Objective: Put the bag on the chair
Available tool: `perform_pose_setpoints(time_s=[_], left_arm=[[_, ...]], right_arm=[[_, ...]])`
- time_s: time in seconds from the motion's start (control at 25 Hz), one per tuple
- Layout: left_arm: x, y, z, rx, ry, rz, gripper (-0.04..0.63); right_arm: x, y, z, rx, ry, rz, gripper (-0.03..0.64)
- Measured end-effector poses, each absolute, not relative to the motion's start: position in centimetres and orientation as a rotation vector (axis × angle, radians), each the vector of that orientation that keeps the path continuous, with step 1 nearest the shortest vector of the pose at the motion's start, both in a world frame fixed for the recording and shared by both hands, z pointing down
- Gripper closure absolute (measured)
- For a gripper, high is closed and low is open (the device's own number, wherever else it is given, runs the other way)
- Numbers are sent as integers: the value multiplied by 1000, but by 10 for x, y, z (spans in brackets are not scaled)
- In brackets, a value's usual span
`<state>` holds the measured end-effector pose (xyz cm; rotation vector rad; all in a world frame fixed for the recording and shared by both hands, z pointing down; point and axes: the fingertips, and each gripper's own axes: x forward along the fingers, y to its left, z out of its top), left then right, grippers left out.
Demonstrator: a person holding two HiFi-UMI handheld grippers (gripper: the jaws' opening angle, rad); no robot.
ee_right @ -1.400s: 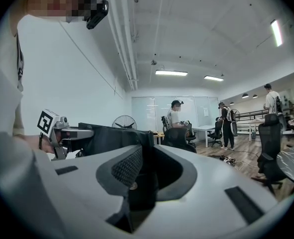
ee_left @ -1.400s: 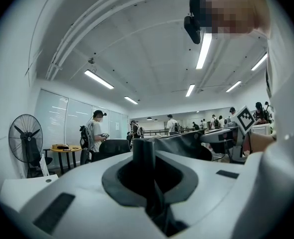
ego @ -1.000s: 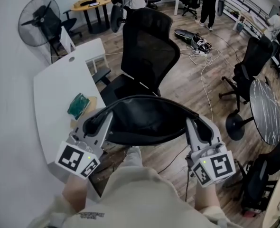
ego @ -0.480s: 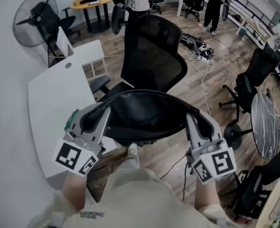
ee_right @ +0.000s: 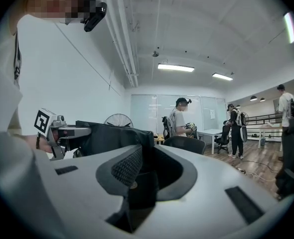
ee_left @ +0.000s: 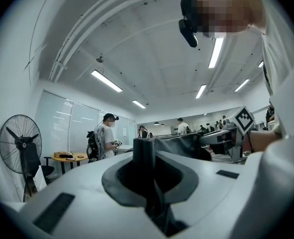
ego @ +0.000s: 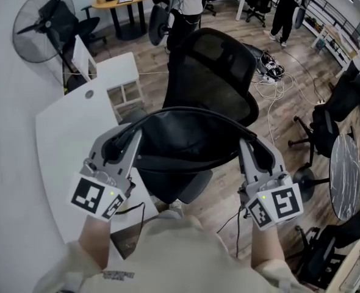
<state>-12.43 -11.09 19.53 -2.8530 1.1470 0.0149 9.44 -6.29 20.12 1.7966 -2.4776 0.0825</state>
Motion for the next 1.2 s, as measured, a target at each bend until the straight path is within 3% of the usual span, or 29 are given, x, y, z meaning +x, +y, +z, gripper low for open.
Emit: perform_pose_setpoints(time_s=[0.68,1.2], left_arm=[[-127,-263,253,-2825,1174,-63,552],[-97,-339,352,-2841,1291,-272,551]], right_arm=[[91,-221,268,1793,-2421,194,529],[120,-286,374,1762,-2381,447,529]])
